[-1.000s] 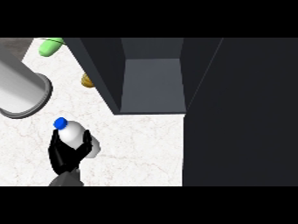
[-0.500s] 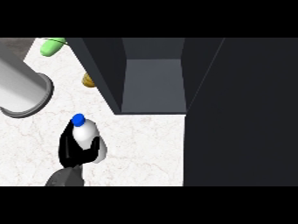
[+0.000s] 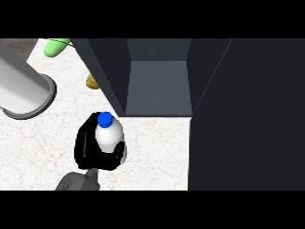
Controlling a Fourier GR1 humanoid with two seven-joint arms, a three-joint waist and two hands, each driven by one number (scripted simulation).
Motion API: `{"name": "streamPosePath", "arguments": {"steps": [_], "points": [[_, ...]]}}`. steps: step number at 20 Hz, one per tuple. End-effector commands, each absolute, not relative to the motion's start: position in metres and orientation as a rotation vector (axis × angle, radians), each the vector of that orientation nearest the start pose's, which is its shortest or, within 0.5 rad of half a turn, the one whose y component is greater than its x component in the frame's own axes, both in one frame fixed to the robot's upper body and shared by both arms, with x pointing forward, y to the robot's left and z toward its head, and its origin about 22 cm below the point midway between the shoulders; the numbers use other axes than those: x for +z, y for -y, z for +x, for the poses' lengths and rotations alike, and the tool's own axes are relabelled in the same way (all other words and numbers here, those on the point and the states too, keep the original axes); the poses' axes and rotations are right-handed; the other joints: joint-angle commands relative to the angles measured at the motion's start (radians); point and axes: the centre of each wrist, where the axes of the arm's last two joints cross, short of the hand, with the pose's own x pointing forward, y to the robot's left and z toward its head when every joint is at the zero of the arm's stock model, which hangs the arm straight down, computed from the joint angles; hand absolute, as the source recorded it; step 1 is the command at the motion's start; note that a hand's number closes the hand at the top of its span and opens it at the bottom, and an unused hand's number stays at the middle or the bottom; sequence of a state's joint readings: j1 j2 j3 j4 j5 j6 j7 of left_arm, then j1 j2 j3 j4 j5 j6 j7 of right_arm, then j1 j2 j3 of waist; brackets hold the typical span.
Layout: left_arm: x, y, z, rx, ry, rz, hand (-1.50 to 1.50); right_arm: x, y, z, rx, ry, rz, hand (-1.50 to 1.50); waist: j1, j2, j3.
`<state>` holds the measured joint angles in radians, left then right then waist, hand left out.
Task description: Pick up the bottled water, place it into the cabinet and close the cabinet
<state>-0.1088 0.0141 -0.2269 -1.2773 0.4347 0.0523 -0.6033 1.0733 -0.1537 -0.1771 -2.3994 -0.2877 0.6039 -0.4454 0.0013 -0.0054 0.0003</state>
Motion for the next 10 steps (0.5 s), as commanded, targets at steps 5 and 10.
{"name": "streamPosePath", "arguments": {"steps": [5, 10], "points": [[0.017, -0.107, 0.239, 0.168, 1.894, -0.428, 1.50, 0.127, 0.295, 0.009, 0.234, 1.908, 0.175, -1.50, -0.009, 0.001, 0.000], [0.061, -0.069, 0.253, 0.134, 1.905, -0.404, 1.50, 0.126, 0.299, 0.011, 0.229, 1.918, 0.186, -1.50, -0.020, 0.004, 0.000]]}}
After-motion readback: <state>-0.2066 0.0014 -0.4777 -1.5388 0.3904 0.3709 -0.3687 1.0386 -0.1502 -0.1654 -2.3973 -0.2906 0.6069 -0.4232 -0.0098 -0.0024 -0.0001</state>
